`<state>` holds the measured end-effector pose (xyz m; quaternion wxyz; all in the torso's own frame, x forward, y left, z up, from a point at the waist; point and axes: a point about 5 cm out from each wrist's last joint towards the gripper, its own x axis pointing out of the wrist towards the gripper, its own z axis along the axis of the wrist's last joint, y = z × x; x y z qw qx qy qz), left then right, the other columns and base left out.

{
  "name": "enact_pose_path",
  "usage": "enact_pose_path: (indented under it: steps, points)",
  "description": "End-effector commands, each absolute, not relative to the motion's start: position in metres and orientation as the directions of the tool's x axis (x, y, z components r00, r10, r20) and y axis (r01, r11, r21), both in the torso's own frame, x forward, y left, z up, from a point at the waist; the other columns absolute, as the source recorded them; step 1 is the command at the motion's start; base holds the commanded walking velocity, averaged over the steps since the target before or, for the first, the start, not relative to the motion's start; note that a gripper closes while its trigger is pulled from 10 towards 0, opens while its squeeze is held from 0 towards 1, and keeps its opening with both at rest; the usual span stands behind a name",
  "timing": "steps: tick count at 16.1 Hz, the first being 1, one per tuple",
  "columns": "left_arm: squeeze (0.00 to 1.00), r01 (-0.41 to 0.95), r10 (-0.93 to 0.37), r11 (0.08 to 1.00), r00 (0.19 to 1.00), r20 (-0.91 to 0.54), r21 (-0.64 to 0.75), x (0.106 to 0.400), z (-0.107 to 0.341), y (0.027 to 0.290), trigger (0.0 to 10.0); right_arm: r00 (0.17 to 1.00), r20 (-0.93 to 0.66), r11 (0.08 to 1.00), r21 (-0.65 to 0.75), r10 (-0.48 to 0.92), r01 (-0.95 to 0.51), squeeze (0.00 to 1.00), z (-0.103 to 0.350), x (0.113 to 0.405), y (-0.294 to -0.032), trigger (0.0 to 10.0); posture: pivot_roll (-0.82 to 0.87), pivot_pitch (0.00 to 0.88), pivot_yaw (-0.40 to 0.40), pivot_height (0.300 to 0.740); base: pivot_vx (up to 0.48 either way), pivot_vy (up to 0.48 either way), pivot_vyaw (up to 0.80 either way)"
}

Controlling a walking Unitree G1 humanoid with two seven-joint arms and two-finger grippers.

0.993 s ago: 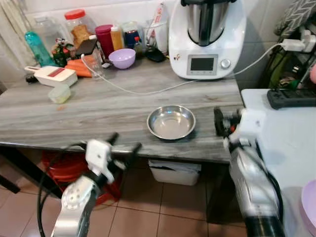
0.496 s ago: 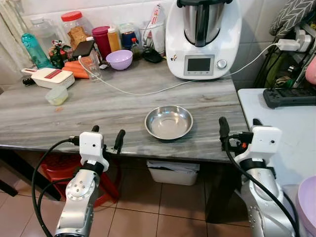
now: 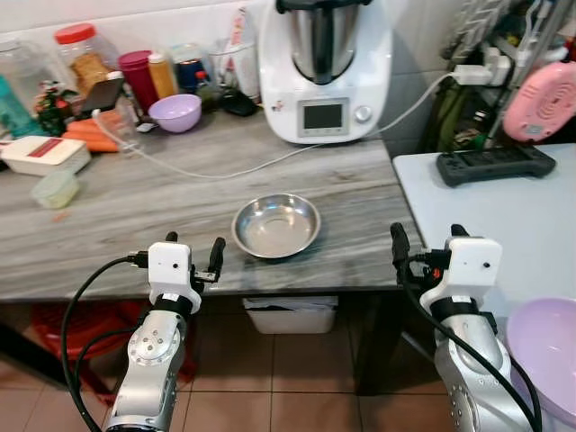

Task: Setting the table

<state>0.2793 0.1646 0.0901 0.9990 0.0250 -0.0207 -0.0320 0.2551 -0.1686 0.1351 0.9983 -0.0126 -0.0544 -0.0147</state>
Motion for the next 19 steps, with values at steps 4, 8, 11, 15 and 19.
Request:
enact_pose_path:
  steps: [4,8,11,15,19]
  points:
    - [0.0,0.034,-0.036,0.997,0.999,0.027,0.067,0.278,0.087,0.169,10.0,0.99,0.13,0.998,-0.036,-0.047,0.052,0.0,0.136,0.253,-0.169,10.0,-0.09,0.017,0.114,0.74,0.0,0.0,-0.3]
    - [0.0,0.033,-0.036,0.996,0.999,0.028,0.083,0.28,0.088,0.171,10.0,0.992,0.108,0.998,0.004,-0.064,0.064,0.0,0.13,0.254,-0.172,10.0,-0.09,0.017,0.116,0.74,-0.189,0.0,0.0]
    - [0.0,0.032,-0.035,0.995,0.999,0.027,0.092,0.279,0.088,0.172,10.0,0.985,0.129,0.993,0.013,-0.114,0.113,0.0,0.129,0.252,-0.175,10.0,-0.08,0.017,0.116,0.74,-0.276,0.0,0.0]
    - [0.0,0.035,-0.037,0.994,0.999,0.024,0.101,0.279,0.088,0.172,10.0,0.99,0.115,0.996,0.028,-0.087,0.084,0.0,0.127,0.252,-0.172,10.0,-0.08,0.016,0.118,0.74,-0.299,0.0,0.0]
    - [0.0,0.04,-0.043,0.993,0.999,0.022,0.107,0.278,0.088,0.173,10.0,0.987,0.132,0.995,0.021,-0.096,0.094,0.0,0.126,0.254,-0.173,10.0,-0.07,0.012,0.119,0.74,-0.306,0.0,0.0]
